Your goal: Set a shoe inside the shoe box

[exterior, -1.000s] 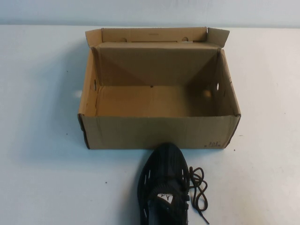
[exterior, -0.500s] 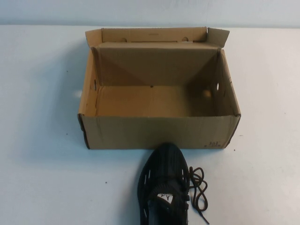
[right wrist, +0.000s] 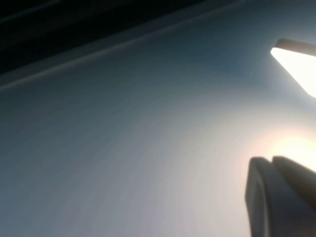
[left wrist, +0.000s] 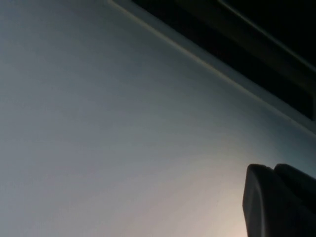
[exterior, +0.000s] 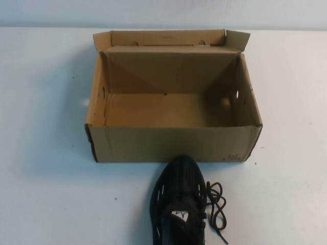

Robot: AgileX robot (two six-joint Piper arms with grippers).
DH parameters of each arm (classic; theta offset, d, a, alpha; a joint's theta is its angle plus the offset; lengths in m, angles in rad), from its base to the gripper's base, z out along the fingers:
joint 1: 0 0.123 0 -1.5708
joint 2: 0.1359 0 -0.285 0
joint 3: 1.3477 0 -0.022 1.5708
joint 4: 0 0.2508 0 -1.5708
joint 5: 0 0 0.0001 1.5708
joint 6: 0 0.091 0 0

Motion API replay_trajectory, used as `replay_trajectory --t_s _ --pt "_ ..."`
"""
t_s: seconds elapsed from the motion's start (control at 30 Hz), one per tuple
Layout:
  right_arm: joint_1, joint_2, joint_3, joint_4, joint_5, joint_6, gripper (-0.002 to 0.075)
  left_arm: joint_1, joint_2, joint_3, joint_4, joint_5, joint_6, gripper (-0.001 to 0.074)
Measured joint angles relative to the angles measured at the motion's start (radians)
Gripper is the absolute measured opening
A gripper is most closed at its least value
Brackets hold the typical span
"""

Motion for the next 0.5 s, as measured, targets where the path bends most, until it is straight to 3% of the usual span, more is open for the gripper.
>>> replay_trajectory --t_s 0.23,0.5 --pt "0.000 0.135 -0.212 0.001 0.231 0.002 -0.0016 0.000 0.070 -0.237 0.041 0.285 0.036 -0.0002" --pt "0.000 0.350 -0.371 0.049 0.816 0.005 -0.0016 0.000 0.264 -0.322 0.099 0.700 0.040 -0.0002"
